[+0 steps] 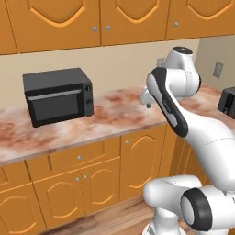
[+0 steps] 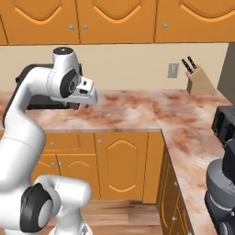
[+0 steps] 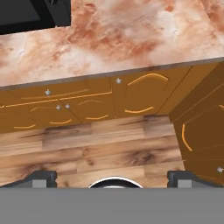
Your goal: Navigate to the fridge.
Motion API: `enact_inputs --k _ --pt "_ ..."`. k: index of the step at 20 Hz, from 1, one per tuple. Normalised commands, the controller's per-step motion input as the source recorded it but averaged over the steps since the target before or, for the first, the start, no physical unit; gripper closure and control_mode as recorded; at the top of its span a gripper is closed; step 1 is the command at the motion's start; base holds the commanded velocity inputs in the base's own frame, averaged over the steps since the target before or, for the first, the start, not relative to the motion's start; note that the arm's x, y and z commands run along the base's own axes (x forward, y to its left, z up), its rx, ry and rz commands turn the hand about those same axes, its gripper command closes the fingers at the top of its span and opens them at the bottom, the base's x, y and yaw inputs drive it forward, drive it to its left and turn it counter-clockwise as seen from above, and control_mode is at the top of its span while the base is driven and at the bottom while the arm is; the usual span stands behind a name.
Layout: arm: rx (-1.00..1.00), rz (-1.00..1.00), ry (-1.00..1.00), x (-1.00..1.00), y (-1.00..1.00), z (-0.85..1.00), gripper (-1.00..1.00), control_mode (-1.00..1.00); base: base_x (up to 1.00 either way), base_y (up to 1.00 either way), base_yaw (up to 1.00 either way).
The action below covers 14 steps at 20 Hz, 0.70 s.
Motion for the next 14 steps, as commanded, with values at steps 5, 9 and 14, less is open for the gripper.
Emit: enact_inputs --k 5,9,14 --pt "0.00 0.00 0.00 0.00 0.00 0.00 -1.00 1.00 -0.41 0.59 0.00" --pt "0.00 0.00 0.00 0.00 0.00 0.00 -1.00 1.00 -0.24 0.83 0.00" --pt "0.00 0.00 0.00 0.00 0.00 0.00 -1.00 1.00 -0.28 0.86 0.00"
